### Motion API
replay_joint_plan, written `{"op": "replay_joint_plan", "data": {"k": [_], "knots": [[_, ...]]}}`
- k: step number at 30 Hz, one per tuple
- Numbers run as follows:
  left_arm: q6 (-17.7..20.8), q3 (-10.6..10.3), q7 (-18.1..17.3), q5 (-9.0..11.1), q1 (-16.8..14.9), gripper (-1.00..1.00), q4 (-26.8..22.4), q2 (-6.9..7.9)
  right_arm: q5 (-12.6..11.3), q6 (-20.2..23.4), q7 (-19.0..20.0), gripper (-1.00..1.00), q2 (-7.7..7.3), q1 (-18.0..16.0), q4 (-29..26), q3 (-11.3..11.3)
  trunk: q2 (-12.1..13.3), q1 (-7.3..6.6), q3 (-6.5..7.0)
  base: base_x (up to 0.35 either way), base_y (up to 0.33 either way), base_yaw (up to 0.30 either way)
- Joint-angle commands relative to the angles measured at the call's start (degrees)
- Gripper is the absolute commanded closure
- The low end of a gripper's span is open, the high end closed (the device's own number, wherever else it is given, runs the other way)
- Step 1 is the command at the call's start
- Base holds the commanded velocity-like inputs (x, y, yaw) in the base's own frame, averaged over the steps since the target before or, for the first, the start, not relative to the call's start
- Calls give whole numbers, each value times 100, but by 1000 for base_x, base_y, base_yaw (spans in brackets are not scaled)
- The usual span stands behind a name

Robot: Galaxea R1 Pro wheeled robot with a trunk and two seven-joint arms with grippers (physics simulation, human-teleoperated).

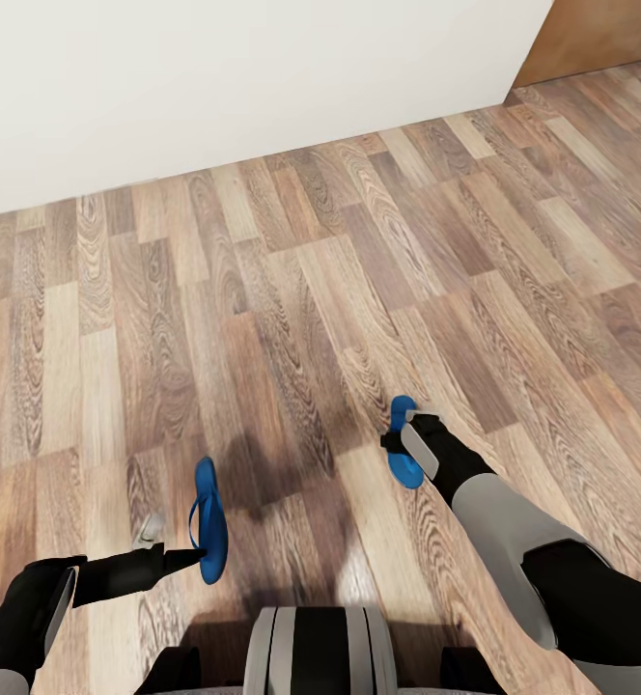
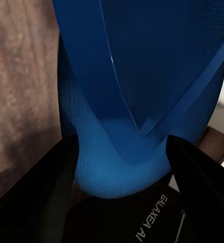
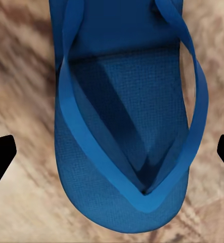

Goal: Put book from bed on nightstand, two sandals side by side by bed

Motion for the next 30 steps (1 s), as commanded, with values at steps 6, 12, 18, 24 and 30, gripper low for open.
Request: {"op": "replay_joint_plan", "data": {"k": [6, 12, 18, 24, 30], "knots": [[61, 20, -44, -58, -4, 100, -4, 2, -60, 16, -51, -100, -2, -2, -7, 42, -6, 7, -70, 0, 0, 0], [58, 20, -44, -57, -4, 100, 1, 11, -70, 16, -51, -100, -6, 0, -7, 42, -6, 7, -70, 0, 0, 0], [57, 20, -44, -56, -4, 100, 2, 13, -72, 16, -51, -100, -9, -1, -7, 42, -6, 7, -70, 0, 0, 0], [57, 20, -44, -60, -4, 100, 3, 13, -71, 10, -51, -100, -9, -1, -7, 42, -6, 7, -70, 0, 0, 0], [57, 20, -44, -64, -4, 100, 3, 13, -72, 9, -51, -100, -9, 0, -7, 40, -6, 7, -70, 0, 0, 0]]}}
